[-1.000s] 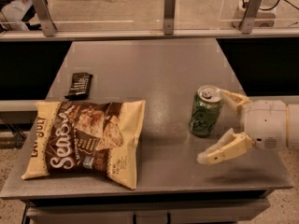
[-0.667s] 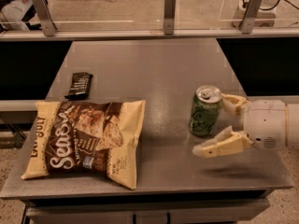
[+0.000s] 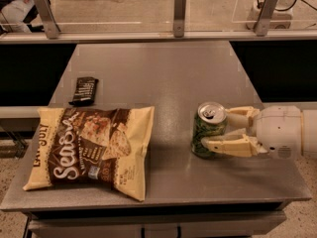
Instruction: Knock green can over
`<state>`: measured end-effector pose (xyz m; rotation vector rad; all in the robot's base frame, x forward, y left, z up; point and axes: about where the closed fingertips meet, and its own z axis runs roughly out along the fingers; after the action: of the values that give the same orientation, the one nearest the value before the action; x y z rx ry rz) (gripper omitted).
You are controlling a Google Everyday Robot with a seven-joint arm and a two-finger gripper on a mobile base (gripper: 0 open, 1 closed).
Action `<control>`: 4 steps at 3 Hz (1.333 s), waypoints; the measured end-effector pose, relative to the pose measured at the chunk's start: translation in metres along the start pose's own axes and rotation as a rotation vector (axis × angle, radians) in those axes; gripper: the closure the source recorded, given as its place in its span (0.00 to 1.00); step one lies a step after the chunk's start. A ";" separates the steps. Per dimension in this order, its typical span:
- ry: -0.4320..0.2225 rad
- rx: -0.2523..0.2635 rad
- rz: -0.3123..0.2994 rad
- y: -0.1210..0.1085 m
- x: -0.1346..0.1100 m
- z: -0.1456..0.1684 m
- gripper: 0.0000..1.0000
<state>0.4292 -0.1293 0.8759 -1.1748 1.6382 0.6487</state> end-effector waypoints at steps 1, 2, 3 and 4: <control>0.009 0.002 -0.007 -0.001 -0.005 0.001 0.87; 0.120 0.047 -0.031 -0.024 -0.032 -0.001 1.00; 0.260 0.101 -0.061 -0.066 -0.057 -0.021 1.00; 0.436 0.110 -0.016 -0.102 -0.051 -0.034 1.00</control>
Offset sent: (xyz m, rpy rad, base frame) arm 0.0490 -0.0034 0.0567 -0.2323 0.0195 -0.1071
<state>0.5116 -0.1773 0.9475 -1.3087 1.9956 0.2964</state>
